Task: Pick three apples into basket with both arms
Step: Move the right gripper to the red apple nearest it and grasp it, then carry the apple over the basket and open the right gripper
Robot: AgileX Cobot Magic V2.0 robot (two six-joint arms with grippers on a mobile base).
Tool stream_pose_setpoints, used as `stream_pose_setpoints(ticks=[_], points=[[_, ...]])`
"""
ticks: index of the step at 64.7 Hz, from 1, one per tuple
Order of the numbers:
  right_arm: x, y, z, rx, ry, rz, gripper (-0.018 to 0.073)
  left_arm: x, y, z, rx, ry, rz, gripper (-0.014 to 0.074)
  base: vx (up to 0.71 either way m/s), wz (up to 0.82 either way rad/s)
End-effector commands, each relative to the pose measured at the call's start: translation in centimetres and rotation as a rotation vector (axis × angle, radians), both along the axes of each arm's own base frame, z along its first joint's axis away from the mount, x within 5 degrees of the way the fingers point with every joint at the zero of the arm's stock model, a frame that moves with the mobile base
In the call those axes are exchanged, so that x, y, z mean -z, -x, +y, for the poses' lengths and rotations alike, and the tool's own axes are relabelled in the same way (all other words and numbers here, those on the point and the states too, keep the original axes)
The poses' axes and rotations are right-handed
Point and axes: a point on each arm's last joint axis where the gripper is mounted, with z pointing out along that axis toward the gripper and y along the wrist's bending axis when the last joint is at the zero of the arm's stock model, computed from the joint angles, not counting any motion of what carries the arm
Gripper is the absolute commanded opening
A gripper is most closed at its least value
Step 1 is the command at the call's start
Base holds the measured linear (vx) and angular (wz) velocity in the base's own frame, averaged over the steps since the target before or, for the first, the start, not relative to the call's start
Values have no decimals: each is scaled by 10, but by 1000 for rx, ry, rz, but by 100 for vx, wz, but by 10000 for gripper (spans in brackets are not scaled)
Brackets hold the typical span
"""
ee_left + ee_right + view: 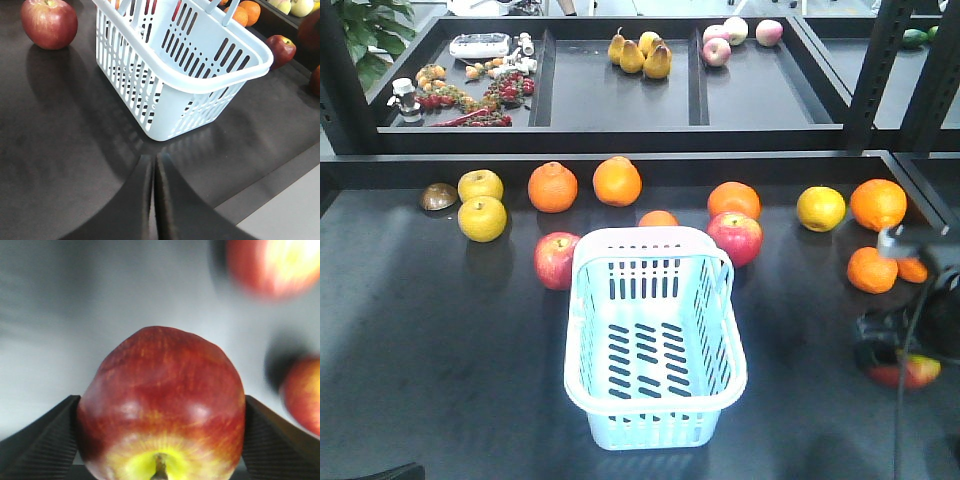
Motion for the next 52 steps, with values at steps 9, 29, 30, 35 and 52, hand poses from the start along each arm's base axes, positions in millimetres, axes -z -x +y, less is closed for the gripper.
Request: stream_pose_setpoints(ticks=[9,29,30,35,52], points=[[-67,35,52,-255,-303,-258,-4,-9,-4,0,-23,36,-17,-7,0,0],[-48,20,106,-388,-380,-269,4,-9,-4,0,-23,35,-18,-8,0,0],[-46,19,108,-394,-376,-269,5,-9,-4,0,-23,35,-18,-8,0,0],[-37,11,119,-408,-367,-283,20,-9,-4,0,-23,35,-18,-8,0,0],[-18,-2,134,-459,-340,-318,267,-9,-4,0,-23,35,-18,-7,0,0]])
